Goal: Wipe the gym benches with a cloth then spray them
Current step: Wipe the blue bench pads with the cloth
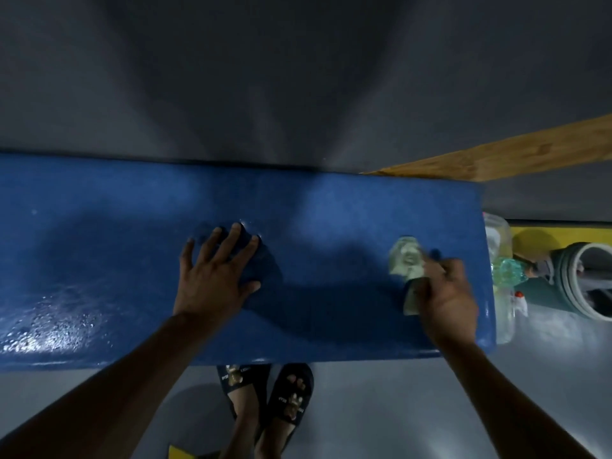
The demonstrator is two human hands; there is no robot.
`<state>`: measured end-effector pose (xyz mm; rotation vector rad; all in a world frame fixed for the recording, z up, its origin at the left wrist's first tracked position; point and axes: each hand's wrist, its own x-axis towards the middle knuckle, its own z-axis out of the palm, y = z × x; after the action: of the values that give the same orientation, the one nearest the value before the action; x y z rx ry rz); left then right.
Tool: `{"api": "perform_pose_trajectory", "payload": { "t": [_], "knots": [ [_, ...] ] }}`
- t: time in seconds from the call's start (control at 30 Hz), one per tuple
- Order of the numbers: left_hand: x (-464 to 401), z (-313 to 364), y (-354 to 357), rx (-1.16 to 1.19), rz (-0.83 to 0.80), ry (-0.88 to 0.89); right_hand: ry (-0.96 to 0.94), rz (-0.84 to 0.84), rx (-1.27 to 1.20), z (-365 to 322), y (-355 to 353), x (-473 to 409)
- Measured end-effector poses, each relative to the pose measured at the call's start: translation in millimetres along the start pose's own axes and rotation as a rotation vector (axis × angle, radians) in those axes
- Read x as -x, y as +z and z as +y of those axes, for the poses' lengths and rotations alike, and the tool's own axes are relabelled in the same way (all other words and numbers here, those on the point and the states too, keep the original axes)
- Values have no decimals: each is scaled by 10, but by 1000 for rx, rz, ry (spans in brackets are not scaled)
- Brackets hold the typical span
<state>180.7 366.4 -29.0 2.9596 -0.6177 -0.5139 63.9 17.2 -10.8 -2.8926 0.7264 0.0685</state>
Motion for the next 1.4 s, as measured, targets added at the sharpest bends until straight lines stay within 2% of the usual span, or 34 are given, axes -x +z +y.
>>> {"api": "perform_pose_trajectory", "payload": {
  "t": [0.07, 0.13, 0.2, 0.27, 0.33, 0.4, 0.43, 0.47, 0.5, 0.63, 0.7, 0.8, 0.83, 0.9, 1.0, 1.1, 1.17, 1.23, 1.3, 1.37, 1.4],
  "knots": [
    [12, 15, -2, 6, 7, -2, 144, 85, -65, -51, 39, 92],
    [26, 27, -7, 11, 10, -4, 293, 117, -95, -437, 222, 225],
    [27, 38, -26, 19, 3, -16, 256, 123, -171, -996, 380, 451],
    [50, 52, -67, 27, 6, -20, 61, 48, -200, -1513, 454, 721],
    [123, 52, -89, 29, 42, -8, -195, -119, -235, -1789, 423, 936],
    [228, 47, -89, 24, 90, 8, -455, -188, -214, -1640, 355, 913],
    [284, 39, -84, 21, 111, 12, -535, -171, -182, -1443, 323, 828],
    [341, 31, -79, 18, 130, 13, -531, -150, -195, -1226, 284, 735],
    [396, 30, -73, 16, 146, 14, -450, -143, -226, -954, 234, 624],
    [551, 48, 8, 19, 136, 9, -10, -75, -70, 224, 134, 293],
    [592, 66, 48, -1, 104, 18, 189, 31, -90, 250, 152, 408],
    [590, 105, 30, -18, 61, 5, 346, 188, -182, -364, 316, 736],
    [581, 110, 16, -18, 55, -3, 329, 185, -229, -662, 381, 860],
    [564, 121, 8, -23, 43, -12, 179, 67, -297, -1229, 471, 1094],
    [572, 125, 11, -41, 14, -20, -172, -139, -293, -1690, 401, 1361],
    [565, 154, -31, -34, -26, -35, -409, -208, -242, -1302, 342, 1178],
    [549, 162, -71, -38, -73, -37, -453, -174, -144, -799, 300, 961],
    [528, 158, -71, -40, -126, -36, -320, -72, -118, -257, 165, 761],
    [520, 154, -83, -18, -138, -40, -22, -12, -136, 191, 53, 633],
    [519, 164, -95, 1, -126, -47, 220, 96, -159, 379, 39, 632],
    [520, 175, -95, 1, -129, -53, 261, 129, -149, 302, 62, 679]
  ]
}}
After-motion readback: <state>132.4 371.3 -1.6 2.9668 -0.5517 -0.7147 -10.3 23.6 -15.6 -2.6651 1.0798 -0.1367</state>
